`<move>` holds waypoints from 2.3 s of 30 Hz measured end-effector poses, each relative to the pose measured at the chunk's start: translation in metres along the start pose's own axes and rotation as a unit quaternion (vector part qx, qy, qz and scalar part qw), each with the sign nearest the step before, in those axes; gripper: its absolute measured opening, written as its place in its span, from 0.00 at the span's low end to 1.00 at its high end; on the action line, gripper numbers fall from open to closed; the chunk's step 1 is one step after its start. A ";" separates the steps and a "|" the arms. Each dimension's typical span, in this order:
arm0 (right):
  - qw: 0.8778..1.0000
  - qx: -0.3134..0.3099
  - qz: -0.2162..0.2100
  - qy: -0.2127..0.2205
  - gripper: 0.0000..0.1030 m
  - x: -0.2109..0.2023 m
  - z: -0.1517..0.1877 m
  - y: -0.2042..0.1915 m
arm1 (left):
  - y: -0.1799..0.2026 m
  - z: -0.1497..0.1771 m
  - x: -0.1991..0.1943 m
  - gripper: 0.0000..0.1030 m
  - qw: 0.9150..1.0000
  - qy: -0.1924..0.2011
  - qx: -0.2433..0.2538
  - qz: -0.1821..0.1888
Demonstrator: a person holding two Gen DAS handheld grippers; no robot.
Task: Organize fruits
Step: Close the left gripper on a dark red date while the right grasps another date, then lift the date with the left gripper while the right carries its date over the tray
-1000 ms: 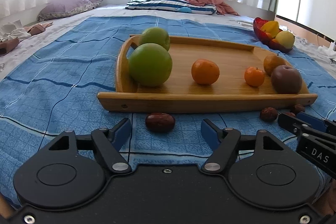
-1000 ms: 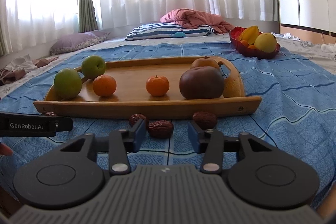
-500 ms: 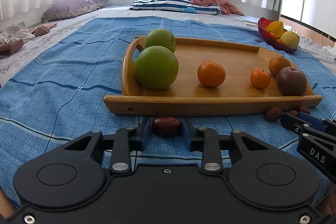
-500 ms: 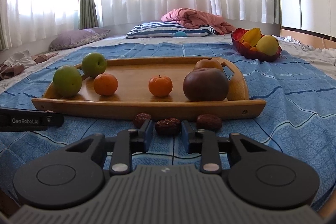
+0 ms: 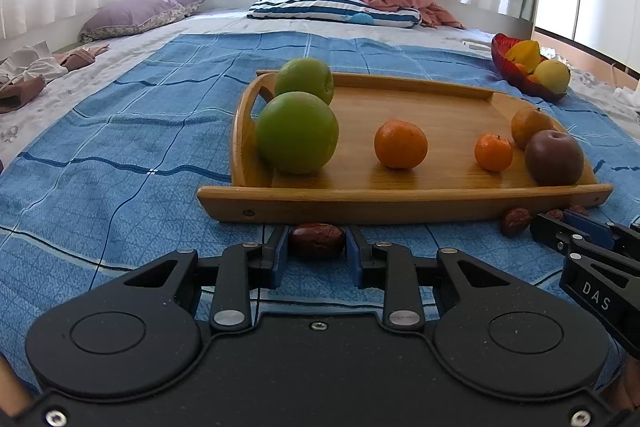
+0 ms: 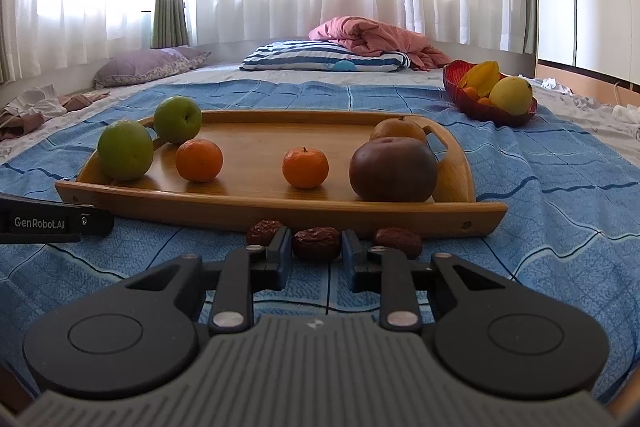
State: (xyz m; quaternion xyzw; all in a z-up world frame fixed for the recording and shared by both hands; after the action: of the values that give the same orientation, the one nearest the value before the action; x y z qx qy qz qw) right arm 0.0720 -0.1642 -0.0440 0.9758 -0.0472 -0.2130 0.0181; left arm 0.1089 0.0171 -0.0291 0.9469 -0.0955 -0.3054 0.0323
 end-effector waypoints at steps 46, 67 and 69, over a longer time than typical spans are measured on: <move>0.956 0.032 -0.045 -0.290 0.30 0.131 -0.116 0.012 | 0.014 -0.137 0.105 0.28 0.984 -0.145 -0.041 0.095; 0.951 0.003 -0.022 -0.308 0.31 0.157 -0.103 -0.002 | 0.024 -0.122 0.136 0.28 0.983 -0.169 -0.027 0.067; 0.952 0.001 -0.019 -0.304 0.31 0.158 -0.103 -0.002 | 0.024 -0.121 0.137 0.28 0.983 -0.167 -0.027 0.066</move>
State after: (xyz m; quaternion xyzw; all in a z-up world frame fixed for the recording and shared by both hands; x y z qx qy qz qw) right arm 0.2581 -0.1764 -0.0161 0.8654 -0.0325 -0.5000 -0.0017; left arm 0.2853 -0.0337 -0.0063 0.8728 -0.1537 -0.4592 0.0612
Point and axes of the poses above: each gripper's, at about its wrist camera, not at the fingertips, and x roughly the way its jaws point, y to its right, z to its underside, the point moved 7 cm from there along x, roughly the way its jaws point, and after that the axes turned 8 degrees about z, right-handed, at the moved point
